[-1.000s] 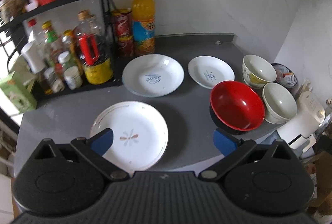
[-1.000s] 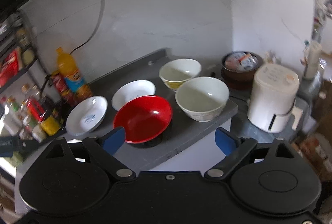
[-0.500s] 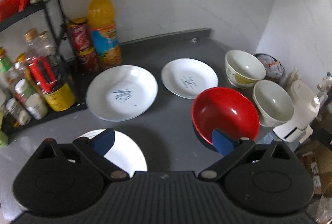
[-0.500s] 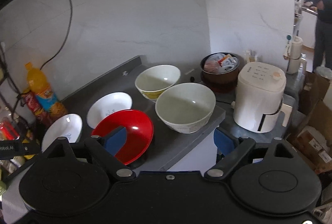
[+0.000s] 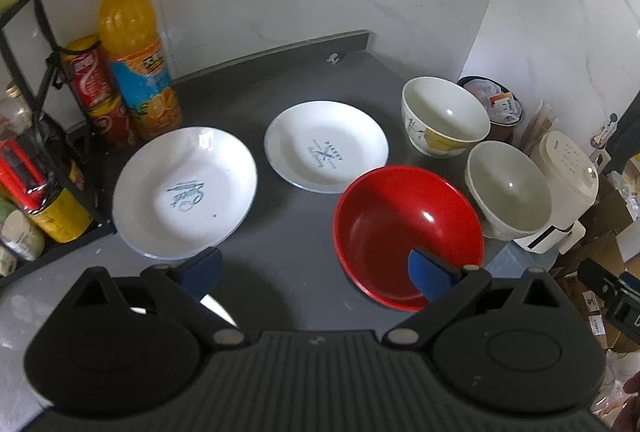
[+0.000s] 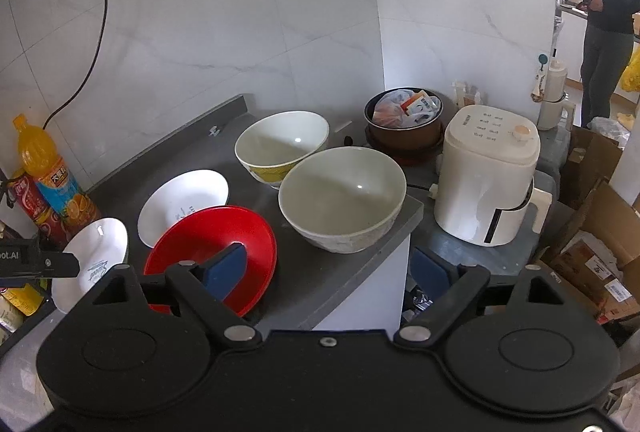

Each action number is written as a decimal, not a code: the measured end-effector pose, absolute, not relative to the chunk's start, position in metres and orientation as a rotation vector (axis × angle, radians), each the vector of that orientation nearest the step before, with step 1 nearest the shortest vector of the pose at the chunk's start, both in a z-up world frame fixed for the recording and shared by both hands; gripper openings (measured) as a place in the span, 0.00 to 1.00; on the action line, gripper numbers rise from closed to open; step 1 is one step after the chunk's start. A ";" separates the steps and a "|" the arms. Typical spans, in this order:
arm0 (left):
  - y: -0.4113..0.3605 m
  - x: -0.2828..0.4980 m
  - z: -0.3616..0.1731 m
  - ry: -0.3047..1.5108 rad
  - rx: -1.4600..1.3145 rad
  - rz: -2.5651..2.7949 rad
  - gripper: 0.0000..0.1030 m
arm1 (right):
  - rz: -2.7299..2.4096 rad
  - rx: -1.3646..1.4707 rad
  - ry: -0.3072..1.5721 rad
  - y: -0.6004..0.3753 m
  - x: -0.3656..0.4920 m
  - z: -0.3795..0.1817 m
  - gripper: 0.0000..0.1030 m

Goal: Organize plates and bowls

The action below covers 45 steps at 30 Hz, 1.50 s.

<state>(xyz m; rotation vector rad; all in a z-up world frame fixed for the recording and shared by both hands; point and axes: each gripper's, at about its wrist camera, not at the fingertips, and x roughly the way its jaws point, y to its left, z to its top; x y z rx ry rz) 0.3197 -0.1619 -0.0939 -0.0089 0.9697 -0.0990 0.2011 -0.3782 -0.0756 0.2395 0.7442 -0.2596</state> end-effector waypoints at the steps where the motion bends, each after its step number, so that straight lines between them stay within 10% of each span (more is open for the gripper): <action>1: -0.164 0.323 -0.095 0.972 -0.010 -0.104 0.95 | -0.259 0.240 0.745 -0.380 0.204 -0.077 0.84; 27: -0.248 0.420 -0.144 1.014 -0.041 -0.221 0.63 | -0.270 0.448 0.914 -0.454 0.284 -0.157 0.37; 45: -0.301 0.457 -0.171 1.033 0.017 -0.321 0.57 | -0.266 0.475 0.981 -0.472 0.309 -0.170 0.22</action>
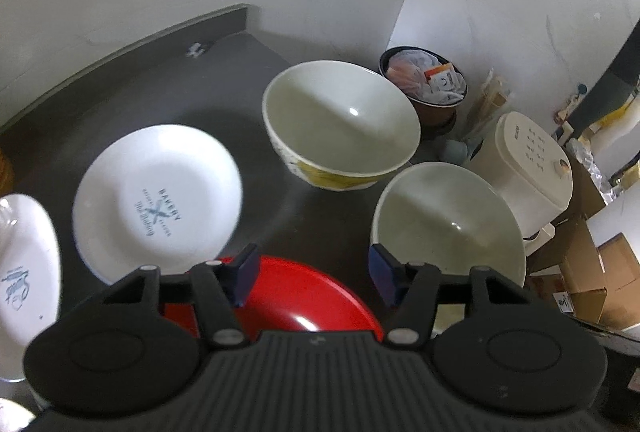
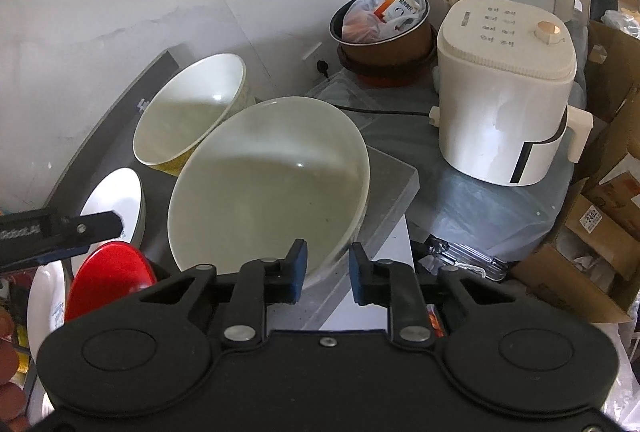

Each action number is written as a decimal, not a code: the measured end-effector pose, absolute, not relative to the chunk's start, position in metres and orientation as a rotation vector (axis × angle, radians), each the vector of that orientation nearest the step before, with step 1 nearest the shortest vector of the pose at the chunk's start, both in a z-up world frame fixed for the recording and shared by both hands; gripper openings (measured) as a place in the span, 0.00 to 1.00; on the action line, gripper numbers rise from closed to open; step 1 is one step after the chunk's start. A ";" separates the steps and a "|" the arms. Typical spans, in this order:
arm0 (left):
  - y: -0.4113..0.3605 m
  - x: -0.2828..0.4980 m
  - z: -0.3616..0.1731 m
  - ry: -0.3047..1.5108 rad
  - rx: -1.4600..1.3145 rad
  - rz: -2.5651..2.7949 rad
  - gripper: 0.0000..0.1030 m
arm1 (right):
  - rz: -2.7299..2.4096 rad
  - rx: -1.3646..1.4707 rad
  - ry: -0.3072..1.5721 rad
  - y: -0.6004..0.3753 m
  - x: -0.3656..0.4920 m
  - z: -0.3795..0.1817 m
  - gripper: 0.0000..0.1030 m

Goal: Organize plates and bowls

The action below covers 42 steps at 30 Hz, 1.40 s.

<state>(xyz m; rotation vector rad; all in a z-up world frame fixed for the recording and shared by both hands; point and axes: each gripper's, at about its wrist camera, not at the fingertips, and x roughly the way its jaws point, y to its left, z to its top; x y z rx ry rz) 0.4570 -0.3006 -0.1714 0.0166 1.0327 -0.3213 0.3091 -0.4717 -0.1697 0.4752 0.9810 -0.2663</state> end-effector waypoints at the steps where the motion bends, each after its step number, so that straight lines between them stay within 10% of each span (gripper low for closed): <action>1: -0.303 0.459 -0.174 1.037 0.018 -0.319 0.57 | -0.263 0.472 0.982 -0.472 0.310 -0.170 0.22; 17: -0.346 0.489 -0.208 1.112 0.055 -0.270 0.42 | -0.221 0.454 1.031 -0.481 0.324 -0.177 0.22; 27: -0.360 0.498 -0.225 1.177 0.018 -0.285 0.14 | -0.193 0.432 1.050 -0.480 0.330 -0.179 0.21; 42: -0.352 0.485 -0.202 1.129 -0.005 -0.268 0.13 | -0.196 0.409 0.957 -0.475 0.317 -0.153 0.21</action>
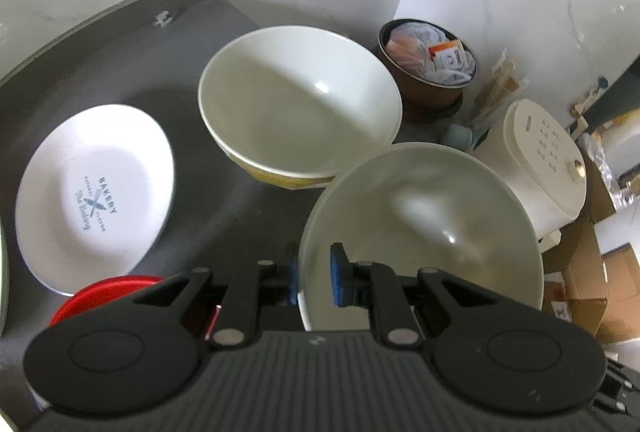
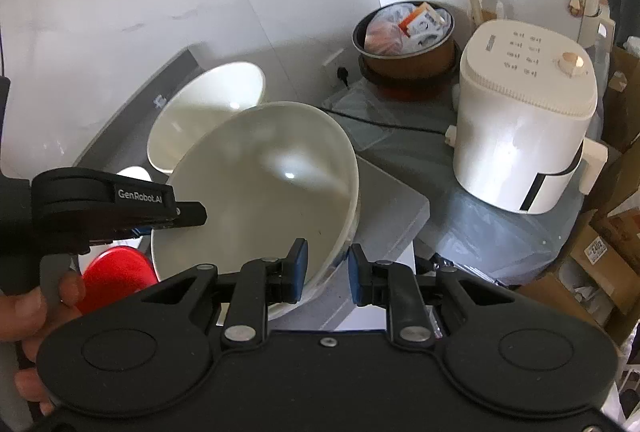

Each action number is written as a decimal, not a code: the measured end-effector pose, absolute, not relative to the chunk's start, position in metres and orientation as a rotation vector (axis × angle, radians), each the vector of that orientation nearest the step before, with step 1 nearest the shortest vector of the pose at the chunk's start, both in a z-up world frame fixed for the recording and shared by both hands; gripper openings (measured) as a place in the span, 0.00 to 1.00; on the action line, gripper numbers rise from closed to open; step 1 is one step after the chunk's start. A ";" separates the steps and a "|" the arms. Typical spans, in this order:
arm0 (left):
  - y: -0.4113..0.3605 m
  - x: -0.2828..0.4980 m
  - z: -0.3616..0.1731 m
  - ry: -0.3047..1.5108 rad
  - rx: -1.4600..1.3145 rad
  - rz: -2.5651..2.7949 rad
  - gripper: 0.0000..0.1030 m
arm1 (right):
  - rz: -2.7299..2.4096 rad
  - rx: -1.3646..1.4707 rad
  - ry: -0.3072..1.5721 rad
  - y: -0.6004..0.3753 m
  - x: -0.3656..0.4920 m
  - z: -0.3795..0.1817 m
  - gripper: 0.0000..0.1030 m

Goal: Organize plates and bowls
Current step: 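Lift the large white bowl with both tools and carry it over the red bowl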

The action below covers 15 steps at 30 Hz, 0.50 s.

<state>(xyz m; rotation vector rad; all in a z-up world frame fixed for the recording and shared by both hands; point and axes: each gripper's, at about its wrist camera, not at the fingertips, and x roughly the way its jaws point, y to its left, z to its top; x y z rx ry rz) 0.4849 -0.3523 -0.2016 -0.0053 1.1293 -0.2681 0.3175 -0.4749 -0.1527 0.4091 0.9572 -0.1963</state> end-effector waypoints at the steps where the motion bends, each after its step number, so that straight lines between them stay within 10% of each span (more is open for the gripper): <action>1: -0.352 0.485 -0.199 1.128 -0.006 -0.263 0.11 | -0.197 0.409 0.951 -0.475 0.317 -0.150 0.21; 15: -0.313 0.468 -0.140 1.026 -0.070 -0.207 0.09 | -0.101 0.386 0.837 -0.449 0.321 -0.102 0.20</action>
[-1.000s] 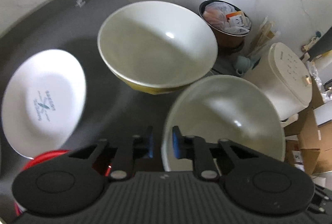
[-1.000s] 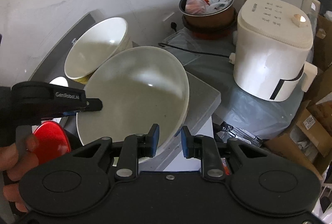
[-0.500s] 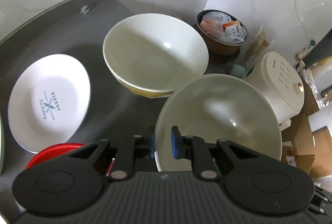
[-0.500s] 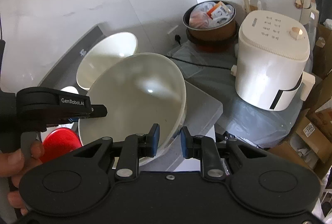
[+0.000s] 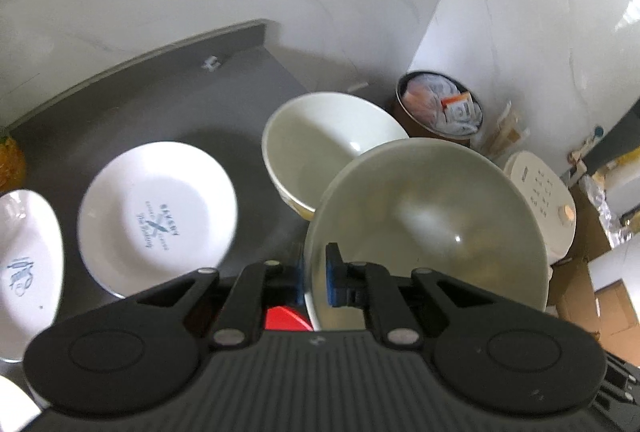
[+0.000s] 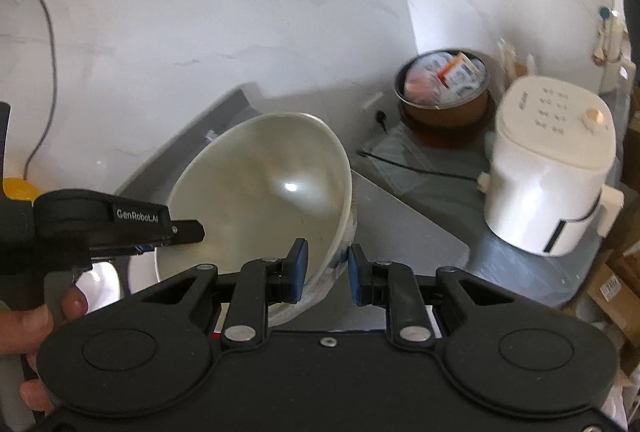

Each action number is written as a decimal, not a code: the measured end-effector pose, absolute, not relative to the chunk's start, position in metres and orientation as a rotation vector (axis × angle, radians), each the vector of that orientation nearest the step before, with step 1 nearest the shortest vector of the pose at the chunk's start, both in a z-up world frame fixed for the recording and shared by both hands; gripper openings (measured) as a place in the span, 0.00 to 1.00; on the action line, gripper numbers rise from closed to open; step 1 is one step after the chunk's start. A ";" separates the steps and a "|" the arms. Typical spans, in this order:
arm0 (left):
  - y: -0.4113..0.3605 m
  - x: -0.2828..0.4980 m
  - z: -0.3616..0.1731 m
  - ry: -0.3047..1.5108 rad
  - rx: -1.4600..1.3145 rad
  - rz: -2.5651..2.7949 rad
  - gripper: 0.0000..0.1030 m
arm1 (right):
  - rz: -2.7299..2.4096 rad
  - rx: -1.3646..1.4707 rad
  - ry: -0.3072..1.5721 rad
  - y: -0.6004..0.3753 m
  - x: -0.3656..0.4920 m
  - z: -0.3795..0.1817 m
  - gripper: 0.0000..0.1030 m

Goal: Organize plates and bowls
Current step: 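Lift the large white bowl with both tools and carry it over the red bowl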

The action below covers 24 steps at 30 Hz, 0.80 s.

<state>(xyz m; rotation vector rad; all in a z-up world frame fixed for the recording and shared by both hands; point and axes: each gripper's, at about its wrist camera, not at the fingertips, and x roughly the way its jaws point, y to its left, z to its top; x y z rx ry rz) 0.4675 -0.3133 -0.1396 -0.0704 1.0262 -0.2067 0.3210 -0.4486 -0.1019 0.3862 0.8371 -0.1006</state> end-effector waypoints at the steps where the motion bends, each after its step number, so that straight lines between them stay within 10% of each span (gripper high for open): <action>1: -0.309 0.467 -0.137 1.023 -0.081 -0.202 0.09 | -0.092 0.381 0.832 -0.445 0.321 -0.099 0.20; 24: -0.226 0.434 -0.120 0.998 -0.149 -0.097 0.09 | 0.052 0.312 0.841 -0.375 0.317 -0.084 0.20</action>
